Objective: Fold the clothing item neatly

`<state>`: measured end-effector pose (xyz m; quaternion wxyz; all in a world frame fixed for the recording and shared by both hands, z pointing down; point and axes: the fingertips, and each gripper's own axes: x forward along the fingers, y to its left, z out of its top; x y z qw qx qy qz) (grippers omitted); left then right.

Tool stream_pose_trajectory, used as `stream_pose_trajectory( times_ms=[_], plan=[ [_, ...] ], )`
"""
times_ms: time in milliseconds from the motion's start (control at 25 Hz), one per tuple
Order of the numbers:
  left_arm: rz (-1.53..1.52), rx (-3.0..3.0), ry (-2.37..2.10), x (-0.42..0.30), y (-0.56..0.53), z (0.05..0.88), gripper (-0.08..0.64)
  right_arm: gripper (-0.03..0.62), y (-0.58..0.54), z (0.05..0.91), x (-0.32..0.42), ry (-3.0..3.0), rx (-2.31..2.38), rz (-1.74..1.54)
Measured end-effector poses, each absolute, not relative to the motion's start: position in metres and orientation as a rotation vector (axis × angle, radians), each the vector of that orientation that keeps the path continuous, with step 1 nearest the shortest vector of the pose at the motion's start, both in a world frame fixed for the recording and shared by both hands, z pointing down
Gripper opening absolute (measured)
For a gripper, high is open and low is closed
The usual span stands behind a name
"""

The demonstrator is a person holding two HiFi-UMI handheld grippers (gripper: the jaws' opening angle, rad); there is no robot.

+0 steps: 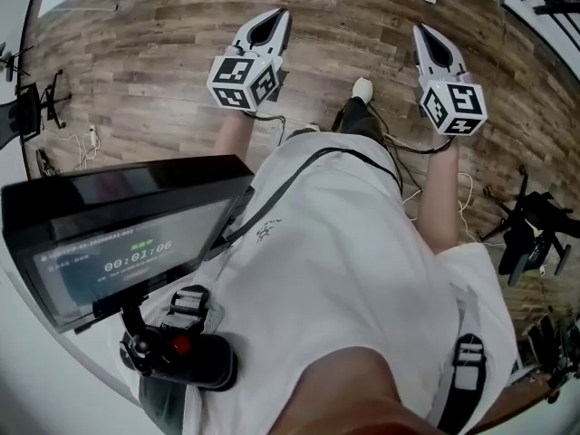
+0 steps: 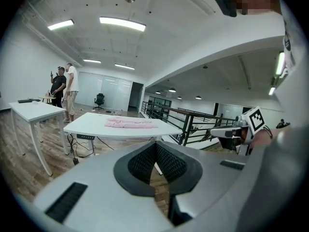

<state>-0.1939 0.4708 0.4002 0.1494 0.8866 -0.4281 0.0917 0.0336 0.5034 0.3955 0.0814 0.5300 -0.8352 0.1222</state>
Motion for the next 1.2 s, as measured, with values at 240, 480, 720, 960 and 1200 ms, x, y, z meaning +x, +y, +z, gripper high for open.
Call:
stream_pose_trajectory(
  times_ms=[240,480,720,960,1200],
  plan=[
    [0.228,2.596,-1.189,-0.257,0.526,0.389,0.002,0.002,0.557,0.365,-0.027,-2.485,1.671,0.285],
    [0.215,2.666,-1.109,-0.277,0.607,0.385,0.002,0.002,0.652,0.358,-0.048,-2.437,1.753,0.242],
    [0.232,2.703,-1.057,-0.302,0.650,0.387,0.002,0.002,0.706,0.344,-0.062,-2.367,1.784,0.202],
    [0.222,2.742,-1.011,-0.282,0.662,0.381,0.002,0.002,0.710,0.331,-0.051,-2.352,1.784,0.168],
    [0.190,2.744,-1.014,-0.288,0.662,0.378,0.002,0.003,0.715,0.342,-0.073,-2.392,1.745,0.189]
  ],
)
